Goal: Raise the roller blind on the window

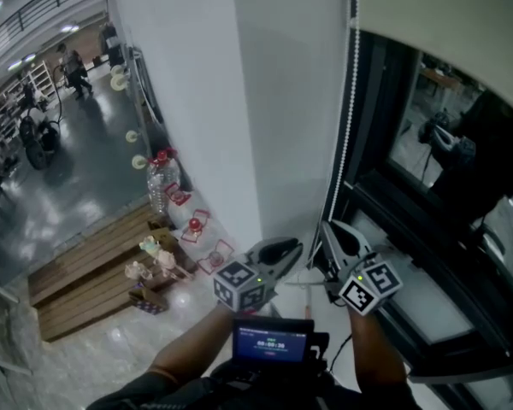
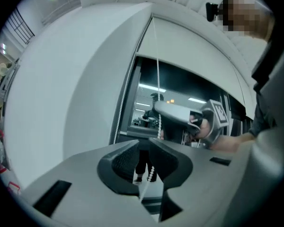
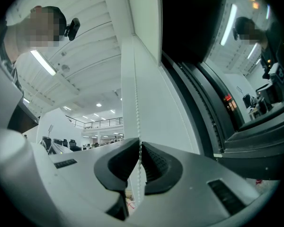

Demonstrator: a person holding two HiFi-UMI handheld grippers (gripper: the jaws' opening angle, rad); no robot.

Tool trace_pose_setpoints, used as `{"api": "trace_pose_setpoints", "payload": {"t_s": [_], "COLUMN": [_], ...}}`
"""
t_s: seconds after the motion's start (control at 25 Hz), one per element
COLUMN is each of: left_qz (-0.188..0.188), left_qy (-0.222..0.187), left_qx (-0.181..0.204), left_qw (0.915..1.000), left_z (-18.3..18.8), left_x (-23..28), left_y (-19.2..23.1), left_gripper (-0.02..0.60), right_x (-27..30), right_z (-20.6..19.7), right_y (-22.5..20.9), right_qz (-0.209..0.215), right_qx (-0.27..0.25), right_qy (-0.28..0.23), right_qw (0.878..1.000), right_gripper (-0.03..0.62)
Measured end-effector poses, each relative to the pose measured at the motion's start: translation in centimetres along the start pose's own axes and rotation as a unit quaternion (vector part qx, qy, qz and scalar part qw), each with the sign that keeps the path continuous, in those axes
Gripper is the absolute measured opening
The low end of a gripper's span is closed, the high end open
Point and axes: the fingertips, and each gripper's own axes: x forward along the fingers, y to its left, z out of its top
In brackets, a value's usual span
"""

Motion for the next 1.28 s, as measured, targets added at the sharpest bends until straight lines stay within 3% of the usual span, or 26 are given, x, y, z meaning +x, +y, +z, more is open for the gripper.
{"api": "trace_pose_setpoints", "payload": {"t_s": [0.16,0.32,0.52,0.64,0.8,1.04,1.28], "left_qz": [0.007,-0.037,-0.064,-0.062,-0.063,-0.064,-0.058], "left_qy": [-0.053,-0.099,-0.104,-0.095,-0.09,-0.092,-0.052], "left_qx": [0.019,0.029,0.073,0.09,0.108,0.11,0.096], "left_qw": [0.9984,0.994,0.9898,0.9894,0.9881,0.9875,0.9923], "left_z": [6.0,12.2,16.1,16.1,15.5,15.2,10.7], "left_x": [-1.2,0.1,3.0,4.1,4.4,4.4,4.8], "left_y": [0.1,-2.4,-4.0,-4.1,-4.5,-4.5,-3.4], "left_gripper": [0.064,0.064,0.064,0.063,0.005,0.002,0.002], "right_x": [0.3,0.5,0.6,0.6,0.4,0.2,-0.4], "right_z": [0.0,-0.1,-0.2,-0.3,-0.2,-0.3,-4.5], "right_y": [0.3,0.6,1.2,1.3,1.3,0.9,-0.1], "right_qz": [0.004,0.007,0.012,0.012,0.01,0.004,-0.011], "right_qx": [0.002,0.002,0.004,0.003,0.003,-0.001,0.014], "right_qy": [0.0,0.0,0.001,0.003,0.002,0.004,0.052], "right_qw": [1.0,1.0,1.0,1.0,1.0,1.0,0.998], "right_gripper": [0.012,0.012,0.012,0.012,0.012,0.012,0.012]}}
